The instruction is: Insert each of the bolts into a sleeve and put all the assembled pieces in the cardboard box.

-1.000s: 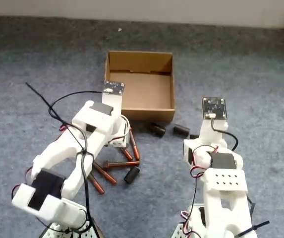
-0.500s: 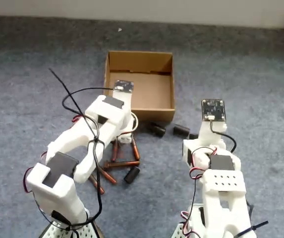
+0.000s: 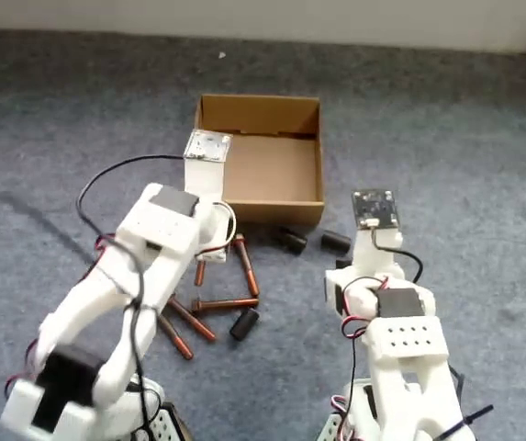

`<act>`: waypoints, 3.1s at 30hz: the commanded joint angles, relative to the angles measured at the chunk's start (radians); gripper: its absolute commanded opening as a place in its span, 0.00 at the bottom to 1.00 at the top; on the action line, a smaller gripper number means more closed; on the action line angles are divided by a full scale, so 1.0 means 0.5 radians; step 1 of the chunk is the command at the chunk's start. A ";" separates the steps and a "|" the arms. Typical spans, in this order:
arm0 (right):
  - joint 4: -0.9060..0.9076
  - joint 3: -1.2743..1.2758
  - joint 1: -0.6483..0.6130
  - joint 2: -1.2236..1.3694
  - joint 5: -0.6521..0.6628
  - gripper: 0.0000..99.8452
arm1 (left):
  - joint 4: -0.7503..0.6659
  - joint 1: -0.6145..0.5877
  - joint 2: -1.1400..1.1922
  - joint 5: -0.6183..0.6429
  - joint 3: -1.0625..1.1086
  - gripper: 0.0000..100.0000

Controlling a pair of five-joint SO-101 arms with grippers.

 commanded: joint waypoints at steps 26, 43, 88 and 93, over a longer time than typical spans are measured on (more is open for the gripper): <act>-0.489 0.121 -0.996 -1.026 -0.393 0.01 | -0.804 -0.023 -2.582 -0.150 1.066 0.00; -1.143 1.026 -1.297 -1.858 -0.055 0.01 | -0.804 -0.002 -3.276 -0.092 1.293 0.00; -1.097 1.226 -1.284 -1.840 0.114 0.01 | -0.522 0.640 -3.261 -0.249 1.318 0.00; -1.097 1.223 -1.284 -1.840 0.114 0.01 | -0.519 0.591 -3.270 -0.255 1.343 0.00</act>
